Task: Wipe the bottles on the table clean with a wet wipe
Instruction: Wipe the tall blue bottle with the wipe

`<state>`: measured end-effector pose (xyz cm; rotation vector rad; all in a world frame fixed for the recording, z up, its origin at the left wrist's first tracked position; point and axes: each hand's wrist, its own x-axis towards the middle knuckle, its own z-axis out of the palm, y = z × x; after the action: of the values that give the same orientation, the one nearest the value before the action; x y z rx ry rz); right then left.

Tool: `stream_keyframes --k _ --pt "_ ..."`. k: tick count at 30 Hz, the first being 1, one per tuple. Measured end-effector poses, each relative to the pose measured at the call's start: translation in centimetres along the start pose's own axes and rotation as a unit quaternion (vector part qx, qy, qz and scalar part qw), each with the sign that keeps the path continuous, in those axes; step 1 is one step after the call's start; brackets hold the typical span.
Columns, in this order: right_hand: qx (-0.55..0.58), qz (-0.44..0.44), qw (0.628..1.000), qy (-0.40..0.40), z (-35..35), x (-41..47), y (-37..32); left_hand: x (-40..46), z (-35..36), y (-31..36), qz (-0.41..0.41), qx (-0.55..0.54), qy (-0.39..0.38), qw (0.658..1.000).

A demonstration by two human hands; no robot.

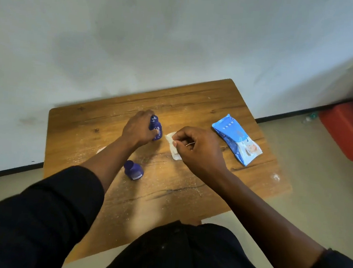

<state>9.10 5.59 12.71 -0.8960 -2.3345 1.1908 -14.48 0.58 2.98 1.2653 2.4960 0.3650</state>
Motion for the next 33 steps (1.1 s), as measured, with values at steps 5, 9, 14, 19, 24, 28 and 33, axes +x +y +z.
stream_keyframes --k 5,9,14,19,24,28,33 --pt "0.049 0.059 0.996 0.041 -2.4 -0.1 1.5 1.5 1.0 0.0 0.013 -0.003 0.025 1.000" --pt "0.091 0.097 0.990 0.055 -3.9 -0.2 3.0 1.8 0.7 0.8 0.008 -0.026 0.037 0.999" --pt "0.091 0.118 0.986 0.074 -5.3 0.2 4.6 -0.9 -2.8 3.1 -0.031 -0.164 0.086 0.982" --pt "0.030 0.082 0.991 0.105 -6.1 1.2 3.7 -7.5 -6.6 6.3 -0.114 -0.435 0.108 0.886" --pt "-0.025 -0.038 0.994 0.101 -4.1 1.4 0.0 -13.1 -8.4 8.4 -0.139 -0.565 0.130 0.803" --pt "-0.090 -0.120 0.983 0.105 -1.7 0.7 -2.1 -16.1 -9.1 9.5 -0.144 -0.592 0.173 0.774" --pt "-0.085 -0.228 0.965 0.098 0.6 -0.8 -5.3 -18.1 -8.9 10.5 -0.149 -0.560 0.226 0.783"
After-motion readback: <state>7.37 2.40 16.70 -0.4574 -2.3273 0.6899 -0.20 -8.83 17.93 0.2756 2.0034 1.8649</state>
